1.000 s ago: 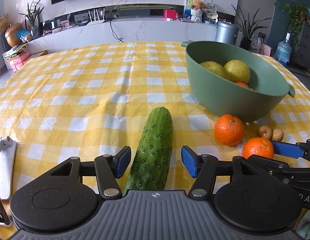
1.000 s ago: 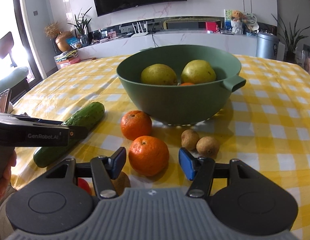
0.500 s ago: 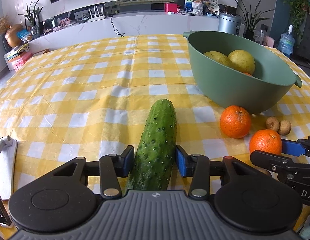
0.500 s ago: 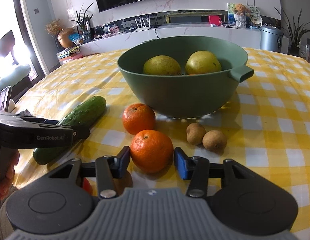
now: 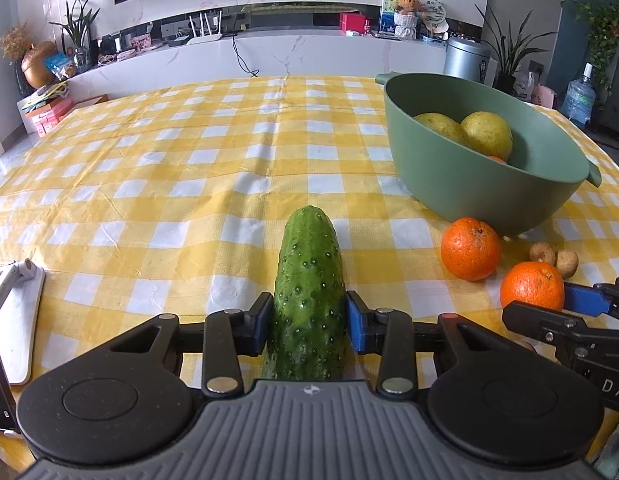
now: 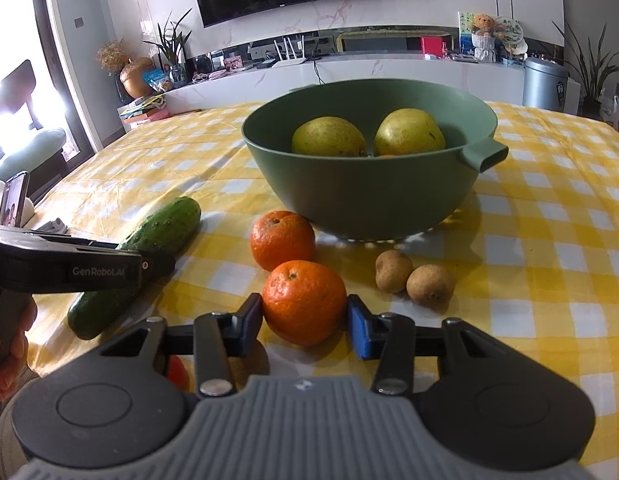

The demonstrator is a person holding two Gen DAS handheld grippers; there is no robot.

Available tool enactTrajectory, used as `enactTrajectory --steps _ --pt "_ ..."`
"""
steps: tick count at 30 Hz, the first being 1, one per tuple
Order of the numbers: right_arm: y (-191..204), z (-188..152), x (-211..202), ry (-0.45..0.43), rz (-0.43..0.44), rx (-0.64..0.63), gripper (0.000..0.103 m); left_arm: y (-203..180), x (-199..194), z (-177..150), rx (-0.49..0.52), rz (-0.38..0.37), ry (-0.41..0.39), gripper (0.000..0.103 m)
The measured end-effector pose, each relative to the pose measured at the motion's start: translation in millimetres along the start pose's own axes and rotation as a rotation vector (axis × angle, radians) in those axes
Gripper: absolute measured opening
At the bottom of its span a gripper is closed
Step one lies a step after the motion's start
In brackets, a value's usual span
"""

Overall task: Organize fruits
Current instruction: 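Withdraw both tools and move the left tool over the cucumber, then carry the cucumber in the left tool into the green colander while the right tool carries an orange there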

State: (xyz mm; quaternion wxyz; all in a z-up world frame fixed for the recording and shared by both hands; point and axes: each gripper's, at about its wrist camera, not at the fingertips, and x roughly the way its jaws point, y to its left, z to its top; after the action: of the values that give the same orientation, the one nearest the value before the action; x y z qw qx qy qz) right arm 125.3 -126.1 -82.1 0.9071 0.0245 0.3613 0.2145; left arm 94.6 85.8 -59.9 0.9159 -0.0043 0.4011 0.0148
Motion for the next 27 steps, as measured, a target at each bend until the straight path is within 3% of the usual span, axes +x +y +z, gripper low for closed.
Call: enactTrajectory --steps 14,27 --pt "6 2 -34 -0.099 0.002 -0.056 0.042 -4 -46 9 -0.022 -0.054 -0.088 0.043" --pt "4 20 -80 -0.202 0.028 -0.079 0.041 -23 -81 49 -0.029 -0.165 -0.142 0.043"
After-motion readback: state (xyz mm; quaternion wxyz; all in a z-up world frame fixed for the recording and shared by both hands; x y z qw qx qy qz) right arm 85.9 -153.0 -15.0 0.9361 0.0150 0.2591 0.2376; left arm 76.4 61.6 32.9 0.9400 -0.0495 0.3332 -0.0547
